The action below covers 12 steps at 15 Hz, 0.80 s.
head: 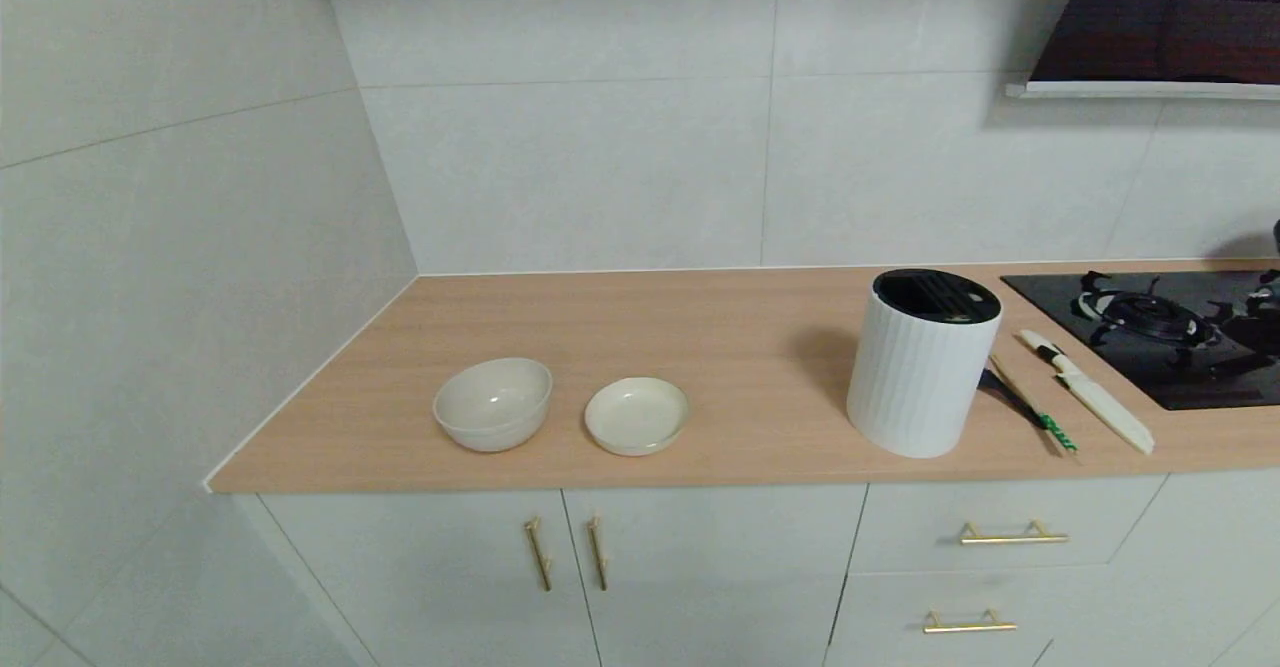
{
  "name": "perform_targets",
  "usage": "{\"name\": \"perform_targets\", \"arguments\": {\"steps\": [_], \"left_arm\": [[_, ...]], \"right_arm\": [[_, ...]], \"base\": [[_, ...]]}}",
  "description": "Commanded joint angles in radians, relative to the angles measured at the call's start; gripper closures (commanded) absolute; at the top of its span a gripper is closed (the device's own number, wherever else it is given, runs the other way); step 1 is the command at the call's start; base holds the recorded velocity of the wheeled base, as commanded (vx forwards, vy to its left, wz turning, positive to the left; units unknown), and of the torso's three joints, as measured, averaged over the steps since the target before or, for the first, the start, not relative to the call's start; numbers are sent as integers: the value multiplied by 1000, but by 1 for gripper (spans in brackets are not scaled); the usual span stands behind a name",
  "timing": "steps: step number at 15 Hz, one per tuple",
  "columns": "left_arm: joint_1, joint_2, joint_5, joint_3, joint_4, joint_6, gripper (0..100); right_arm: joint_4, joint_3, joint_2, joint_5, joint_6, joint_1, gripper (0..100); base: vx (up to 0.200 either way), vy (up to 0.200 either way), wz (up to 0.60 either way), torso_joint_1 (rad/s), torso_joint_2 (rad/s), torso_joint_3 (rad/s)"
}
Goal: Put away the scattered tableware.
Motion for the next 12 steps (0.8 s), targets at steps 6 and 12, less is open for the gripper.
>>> {"name": "perform_targets", "arguments": {"steps": [6,12], "left_arm": [[0,0,-1,0,0,1,0],[0,0,-1,0,0,1,0]], "right_arm": [[0,0,2,0,0,1,0],[0,0,2,0,1,1,0]], "base": [[0,200,0,6,6,2],[0,167,0,2,4,3]]}}
